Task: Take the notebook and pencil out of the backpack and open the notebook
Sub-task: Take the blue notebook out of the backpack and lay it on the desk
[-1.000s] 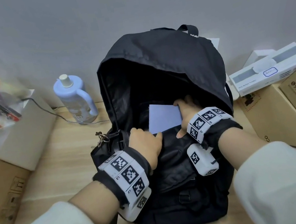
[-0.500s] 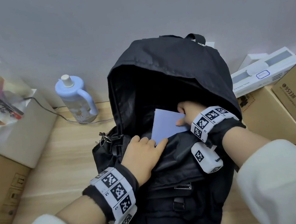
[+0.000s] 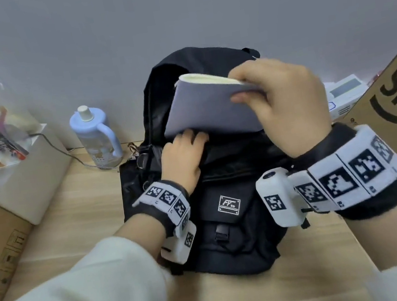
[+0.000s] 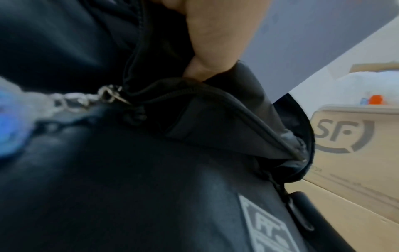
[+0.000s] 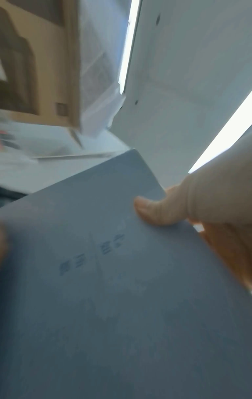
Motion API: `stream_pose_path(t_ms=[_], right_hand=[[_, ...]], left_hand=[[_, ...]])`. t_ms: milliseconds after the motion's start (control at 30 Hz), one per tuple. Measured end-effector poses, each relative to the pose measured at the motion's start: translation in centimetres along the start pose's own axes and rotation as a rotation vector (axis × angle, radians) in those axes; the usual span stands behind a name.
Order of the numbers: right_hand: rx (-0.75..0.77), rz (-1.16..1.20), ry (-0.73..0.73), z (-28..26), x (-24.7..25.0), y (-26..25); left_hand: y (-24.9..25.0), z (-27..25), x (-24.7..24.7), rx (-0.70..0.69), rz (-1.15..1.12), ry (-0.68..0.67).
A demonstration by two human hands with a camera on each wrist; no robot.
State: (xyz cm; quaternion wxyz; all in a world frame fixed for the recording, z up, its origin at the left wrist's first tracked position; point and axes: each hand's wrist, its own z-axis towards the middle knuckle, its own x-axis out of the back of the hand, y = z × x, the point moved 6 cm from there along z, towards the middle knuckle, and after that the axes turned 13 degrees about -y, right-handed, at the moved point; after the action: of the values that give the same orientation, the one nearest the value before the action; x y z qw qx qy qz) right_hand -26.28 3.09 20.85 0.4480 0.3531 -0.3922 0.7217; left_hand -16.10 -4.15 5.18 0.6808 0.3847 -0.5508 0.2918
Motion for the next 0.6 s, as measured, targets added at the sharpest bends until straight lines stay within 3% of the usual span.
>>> stream_pose_path(t_ms=[100, 167, 233, 300, 367, 400, 467, 533, 600], right_hand=[[0.04, 0.077, 0.171, -1.2, 2.3, 0.0], [0.091, 0.132, 0.232, -2.1, 2.8, -0.3], [0.181, 0.19, 0.256, -3.1, 2.3, -1.3], [0.303, 0.266, 0.248, -4.1, 0.8, -2.7], [0.408, 0.269, 0.208, -5.3, -1.7, -4.6], [0.442, 0.22, 0.171, -6.0, -3.1, -5.7], [0.517, 0.141, 0.004, -7.5, -6.3, -8.1], [0.589, 0.228, -0.328, -9.0, -9.8, -9.5], [0.565, 0.433, -0.708, -9.9, -13.3, -10.4]], left_hand=[[-0.7, 0.2, 0.5, -0.014, -0.194, 0.067], [-1.7, -1.4, 1.9, -0.007, -0.492, 0.15], [-3.0, -4.0, 3.7, 0.009, -1.173, 0.172], [-3.5, -6.7, 4.5, -0.073, -1.946, 0.066], [-3.9, -9.3, 4.6, -0.075, -2.256, -0.042], [-4.0, -10.3, 4.2, -0.04, -2.331, -0.096], [-5.2, -12.2, 2.3, 0.184, -2.259, -0.165], [-8.1, -13.5, 1.1, 0.353, -1.962, 0.01], [-11.0, -15.8, 0.9, 0.37, -1.743, 0.117]])
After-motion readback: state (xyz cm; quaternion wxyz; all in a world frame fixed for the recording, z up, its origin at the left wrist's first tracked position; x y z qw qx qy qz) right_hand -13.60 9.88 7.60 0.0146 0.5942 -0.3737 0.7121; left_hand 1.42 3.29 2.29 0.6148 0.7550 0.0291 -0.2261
